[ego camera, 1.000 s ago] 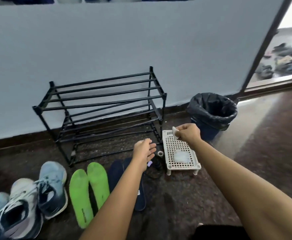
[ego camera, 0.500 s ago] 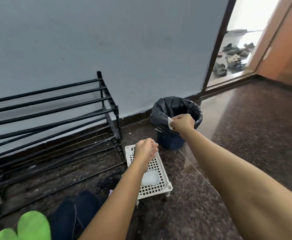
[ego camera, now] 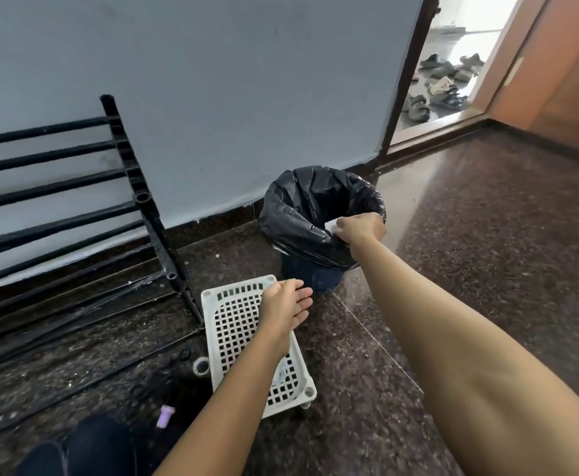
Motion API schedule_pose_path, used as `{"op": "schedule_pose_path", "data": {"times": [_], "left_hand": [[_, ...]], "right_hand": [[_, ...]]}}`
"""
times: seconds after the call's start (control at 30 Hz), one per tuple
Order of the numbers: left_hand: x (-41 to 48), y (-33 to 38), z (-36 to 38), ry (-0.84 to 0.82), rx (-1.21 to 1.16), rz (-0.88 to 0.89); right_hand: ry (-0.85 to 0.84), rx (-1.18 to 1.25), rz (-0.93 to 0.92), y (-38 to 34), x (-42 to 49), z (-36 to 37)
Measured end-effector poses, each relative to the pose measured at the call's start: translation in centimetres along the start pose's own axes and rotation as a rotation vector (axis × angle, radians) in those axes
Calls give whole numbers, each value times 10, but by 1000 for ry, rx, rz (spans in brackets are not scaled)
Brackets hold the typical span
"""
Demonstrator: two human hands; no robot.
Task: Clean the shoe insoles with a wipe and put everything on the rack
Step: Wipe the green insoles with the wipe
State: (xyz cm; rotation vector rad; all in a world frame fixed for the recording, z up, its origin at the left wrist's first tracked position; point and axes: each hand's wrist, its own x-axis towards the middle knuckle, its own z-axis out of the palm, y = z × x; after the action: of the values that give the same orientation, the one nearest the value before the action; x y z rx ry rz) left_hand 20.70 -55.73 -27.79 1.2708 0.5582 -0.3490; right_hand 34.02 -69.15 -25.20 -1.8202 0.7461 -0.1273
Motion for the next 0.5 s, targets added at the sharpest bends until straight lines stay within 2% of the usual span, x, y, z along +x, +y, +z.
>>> {"op": "schedule_pose_path", "data": {"times": [0.07,0.33,0.5], "left_hand": [[3,-5,-1,12,-3,-12],[-11,2,-26,58,4,7],[-48,23,-60,115,-2,62]], "right_hand": [[-73,92,15,-1,-4,-2],[134,103,-124,-4,-41,-10],[150,65,-270,-26,-96,0]]}}
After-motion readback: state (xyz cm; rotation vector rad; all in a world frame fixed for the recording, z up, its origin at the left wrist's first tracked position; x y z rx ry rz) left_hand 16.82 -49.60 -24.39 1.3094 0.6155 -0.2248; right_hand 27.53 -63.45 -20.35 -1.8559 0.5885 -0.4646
